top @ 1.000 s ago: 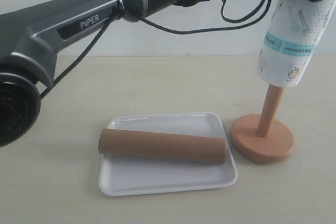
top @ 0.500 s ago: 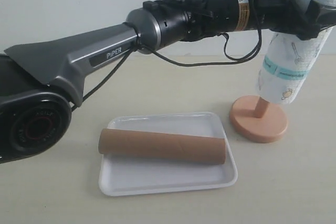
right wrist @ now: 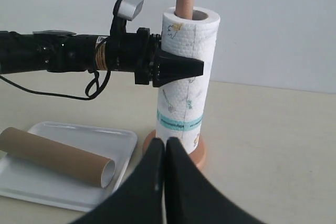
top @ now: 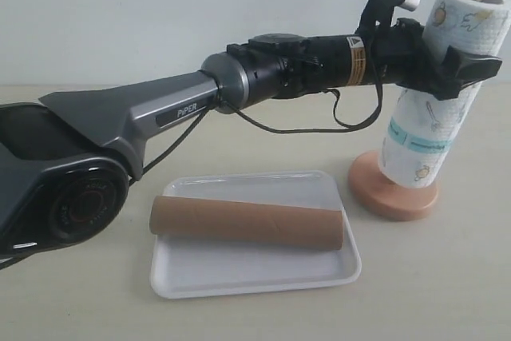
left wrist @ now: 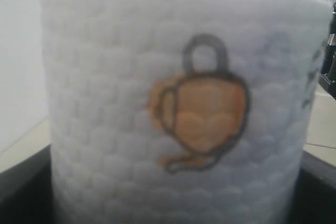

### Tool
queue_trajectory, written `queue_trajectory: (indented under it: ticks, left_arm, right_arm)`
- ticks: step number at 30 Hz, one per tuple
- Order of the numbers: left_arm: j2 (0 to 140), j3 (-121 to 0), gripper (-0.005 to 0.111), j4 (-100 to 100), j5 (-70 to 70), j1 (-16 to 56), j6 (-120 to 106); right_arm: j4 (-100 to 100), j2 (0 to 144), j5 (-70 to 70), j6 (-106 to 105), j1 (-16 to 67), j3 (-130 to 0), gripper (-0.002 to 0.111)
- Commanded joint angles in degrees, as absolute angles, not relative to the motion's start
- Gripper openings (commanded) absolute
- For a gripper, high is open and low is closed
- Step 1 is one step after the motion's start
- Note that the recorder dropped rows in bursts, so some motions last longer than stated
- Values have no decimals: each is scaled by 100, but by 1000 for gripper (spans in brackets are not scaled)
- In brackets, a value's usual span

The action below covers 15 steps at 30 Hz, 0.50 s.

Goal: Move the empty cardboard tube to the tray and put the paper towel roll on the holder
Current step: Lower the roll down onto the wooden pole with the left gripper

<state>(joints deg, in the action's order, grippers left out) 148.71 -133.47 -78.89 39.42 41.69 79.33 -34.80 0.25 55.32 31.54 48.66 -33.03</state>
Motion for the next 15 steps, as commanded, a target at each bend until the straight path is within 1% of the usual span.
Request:
queue_trajectory:
  ticks: [1, 7, 13, 15]
  left_arm:
    - [14832, -13080, 4, -7539, 4273, 4051, 7915]
    - [14832, -12640, 4, -6877, 4809, 3791, 7236]
    - [14832, -12640, 4, -7178, 5204, 3777, 6954]
    - [14832, -12640, 7, -7178, 5342, 3777, 6954]
  right_arm:
    - [-3498, 0, 5504, 3115, 4853, -3341, 0]
    - [-3498, 0, 5504, 3115, 4853, -3341, 0]
    - [-3498, 0, 5504, 3115, 4853, -3341, 0]
    - [-3498, 0, 5504, 3115, 4853, -3341, 0]
